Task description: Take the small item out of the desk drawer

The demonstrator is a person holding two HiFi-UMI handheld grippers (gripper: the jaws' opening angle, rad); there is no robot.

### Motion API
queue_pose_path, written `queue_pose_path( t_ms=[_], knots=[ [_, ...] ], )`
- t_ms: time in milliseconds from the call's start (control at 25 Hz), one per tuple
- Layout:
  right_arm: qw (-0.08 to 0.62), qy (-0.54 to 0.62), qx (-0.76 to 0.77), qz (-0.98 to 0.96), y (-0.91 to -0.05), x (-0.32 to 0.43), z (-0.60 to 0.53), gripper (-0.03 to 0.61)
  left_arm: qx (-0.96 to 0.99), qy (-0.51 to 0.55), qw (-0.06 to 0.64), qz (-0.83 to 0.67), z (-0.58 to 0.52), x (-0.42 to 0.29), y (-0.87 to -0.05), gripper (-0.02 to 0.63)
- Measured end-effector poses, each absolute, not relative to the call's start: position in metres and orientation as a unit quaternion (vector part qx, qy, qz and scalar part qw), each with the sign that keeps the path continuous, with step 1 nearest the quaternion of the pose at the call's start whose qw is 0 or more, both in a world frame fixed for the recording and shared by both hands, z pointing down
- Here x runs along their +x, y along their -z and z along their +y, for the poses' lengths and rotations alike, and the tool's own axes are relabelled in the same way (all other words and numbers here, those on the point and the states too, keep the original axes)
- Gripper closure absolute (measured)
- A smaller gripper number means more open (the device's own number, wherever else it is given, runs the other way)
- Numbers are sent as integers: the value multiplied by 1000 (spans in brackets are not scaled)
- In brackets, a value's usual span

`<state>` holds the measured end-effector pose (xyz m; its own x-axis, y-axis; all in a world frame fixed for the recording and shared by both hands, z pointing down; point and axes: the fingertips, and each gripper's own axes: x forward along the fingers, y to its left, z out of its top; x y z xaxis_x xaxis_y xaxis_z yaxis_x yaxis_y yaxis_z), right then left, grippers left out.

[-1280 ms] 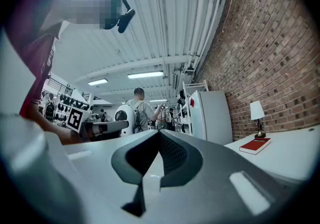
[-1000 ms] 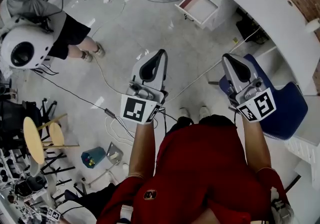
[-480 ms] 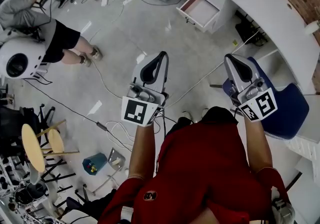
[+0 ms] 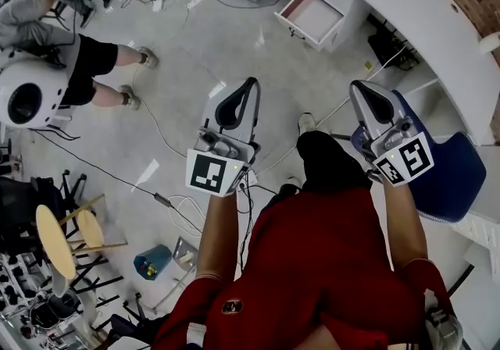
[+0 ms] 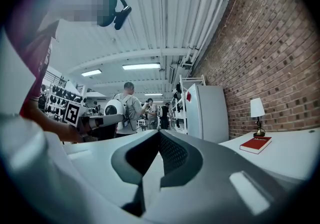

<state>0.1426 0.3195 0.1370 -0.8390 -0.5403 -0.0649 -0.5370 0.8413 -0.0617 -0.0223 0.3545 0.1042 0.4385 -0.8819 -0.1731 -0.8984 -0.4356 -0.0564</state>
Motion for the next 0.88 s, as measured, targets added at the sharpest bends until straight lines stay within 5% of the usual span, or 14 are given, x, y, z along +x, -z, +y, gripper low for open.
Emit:
queue_pose_path(
  t_ms=[880],
  knots=[
    [-36,58,-308,949,-233,113,-20,566,-837,-21,51,544,6,-77,-153,611]
  ],
)
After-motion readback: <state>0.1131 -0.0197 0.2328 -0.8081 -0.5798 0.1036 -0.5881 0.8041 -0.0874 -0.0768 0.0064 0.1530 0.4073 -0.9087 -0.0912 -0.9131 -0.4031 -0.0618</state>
